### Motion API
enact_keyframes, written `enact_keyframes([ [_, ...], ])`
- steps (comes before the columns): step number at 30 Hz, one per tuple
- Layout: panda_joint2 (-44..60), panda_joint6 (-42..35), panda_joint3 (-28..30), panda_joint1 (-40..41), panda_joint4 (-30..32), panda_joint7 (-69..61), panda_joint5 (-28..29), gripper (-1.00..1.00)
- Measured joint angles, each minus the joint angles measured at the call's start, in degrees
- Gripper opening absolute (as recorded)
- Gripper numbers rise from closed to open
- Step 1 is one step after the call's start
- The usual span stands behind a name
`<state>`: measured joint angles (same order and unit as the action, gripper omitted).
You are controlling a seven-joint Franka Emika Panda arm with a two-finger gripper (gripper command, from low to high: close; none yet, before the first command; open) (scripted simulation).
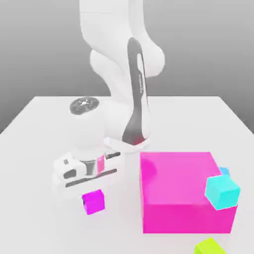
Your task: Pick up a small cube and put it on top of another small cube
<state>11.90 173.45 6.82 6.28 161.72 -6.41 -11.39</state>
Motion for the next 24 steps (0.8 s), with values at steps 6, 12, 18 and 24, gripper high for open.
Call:
enact_keyframes([
  [6, -10.78, -8.92, 3.37, -1.19, 1.6, 7.25, 11.15, -1.0],
  [12, -5.58, -15.23, 1.17, -6.53, -9.09, 8.41, 18.46, -1.0],
  [18, 1.08, -21.37, -1.82, -11.53, -21.28, 10.18, 21.66, -1.0],
  [24, 2.55, -24.89, -4.7, -17.16, -26.84, 23.81, 17.71, -1.0],
])
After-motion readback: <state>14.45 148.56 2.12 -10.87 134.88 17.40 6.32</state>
